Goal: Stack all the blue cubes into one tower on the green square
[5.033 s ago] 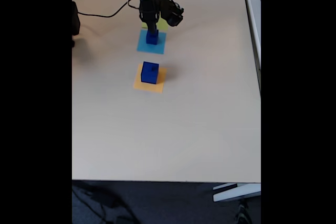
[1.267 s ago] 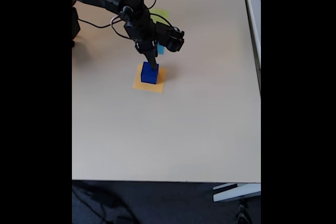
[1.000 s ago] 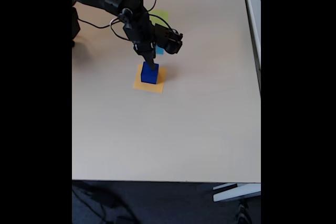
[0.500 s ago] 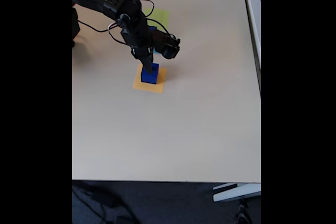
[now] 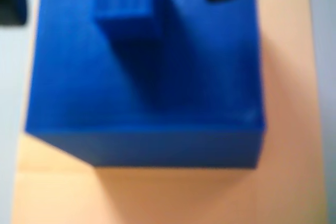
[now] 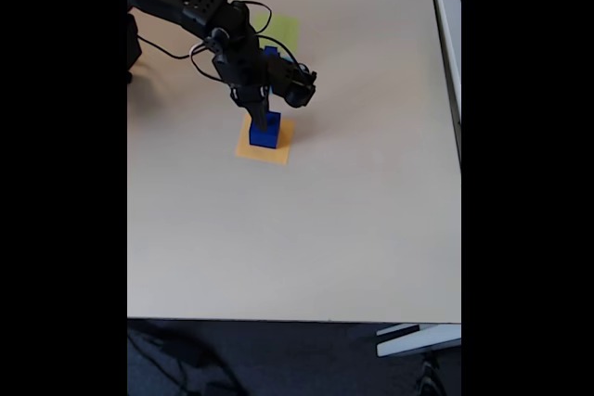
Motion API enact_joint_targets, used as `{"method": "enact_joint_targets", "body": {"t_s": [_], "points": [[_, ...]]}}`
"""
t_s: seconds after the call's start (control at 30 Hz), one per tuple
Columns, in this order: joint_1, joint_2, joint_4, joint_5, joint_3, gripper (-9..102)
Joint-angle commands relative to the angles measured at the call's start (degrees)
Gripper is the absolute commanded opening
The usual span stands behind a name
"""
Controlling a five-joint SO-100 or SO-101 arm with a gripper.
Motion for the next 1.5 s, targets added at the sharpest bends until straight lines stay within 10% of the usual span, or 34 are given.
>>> {"method": "enact_joint_targets", "body": {"t_s": [0.0,1.47], "points": [[0.26,2.72,-0.97,-0.53,0.00,16],[0.00,2.72,-2.29,0.18,1.67,4]]}}
